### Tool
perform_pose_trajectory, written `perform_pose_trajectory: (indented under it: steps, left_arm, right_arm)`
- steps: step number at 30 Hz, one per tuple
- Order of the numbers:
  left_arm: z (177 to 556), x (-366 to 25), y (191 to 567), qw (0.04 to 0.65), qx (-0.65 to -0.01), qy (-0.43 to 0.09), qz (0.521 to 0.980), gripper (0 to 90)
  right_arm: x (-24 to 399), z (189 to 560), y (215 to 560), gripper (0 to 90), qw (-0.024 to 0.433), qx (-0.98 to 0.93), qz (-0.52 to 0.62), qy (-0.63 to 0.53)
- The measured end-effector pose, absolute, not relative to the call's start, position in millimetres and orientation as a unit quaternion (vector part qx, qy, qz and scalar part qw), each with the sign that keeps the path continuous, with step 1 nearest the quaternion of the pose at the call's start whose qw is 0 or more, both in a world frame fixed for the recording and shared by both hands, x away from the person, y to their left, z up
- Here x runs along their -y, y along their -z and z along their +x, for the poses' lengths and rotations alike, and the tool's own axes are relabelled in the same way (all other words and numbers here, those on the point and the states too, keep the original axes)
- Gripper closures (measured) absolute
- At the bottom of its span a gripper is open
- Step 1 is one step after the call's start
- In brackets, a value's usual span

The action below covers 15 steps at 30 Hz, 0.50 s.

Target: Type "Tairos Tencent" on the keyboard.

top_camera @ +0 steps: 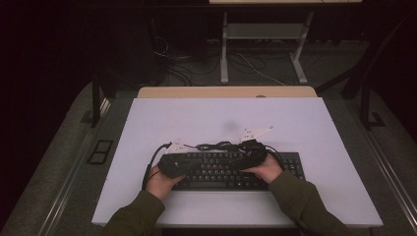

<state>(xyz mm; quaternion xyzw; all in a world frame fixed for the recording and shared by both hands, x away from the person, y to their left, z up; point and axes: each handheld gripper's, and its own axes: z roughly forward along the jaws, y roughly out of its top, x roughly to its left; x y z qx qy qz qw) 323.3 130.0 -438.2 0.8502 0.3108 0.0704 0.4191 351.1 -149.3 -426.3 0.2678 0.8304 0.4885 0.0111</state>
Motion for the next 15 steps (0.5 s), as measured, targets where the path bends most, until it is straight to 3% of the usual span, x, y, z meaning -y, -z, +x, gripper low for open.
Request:
perform_pose_trajectory:
  steps: [15]
  left_arm:
    - [322.6, -131.3, 435.0, 0.426, -0.313, -0.073, 0.846, 89.0]
  right_arm:
    - [149.9, 351.2, 425.8, 31.5, 0.012, -0.829, 0.27, -0.49]
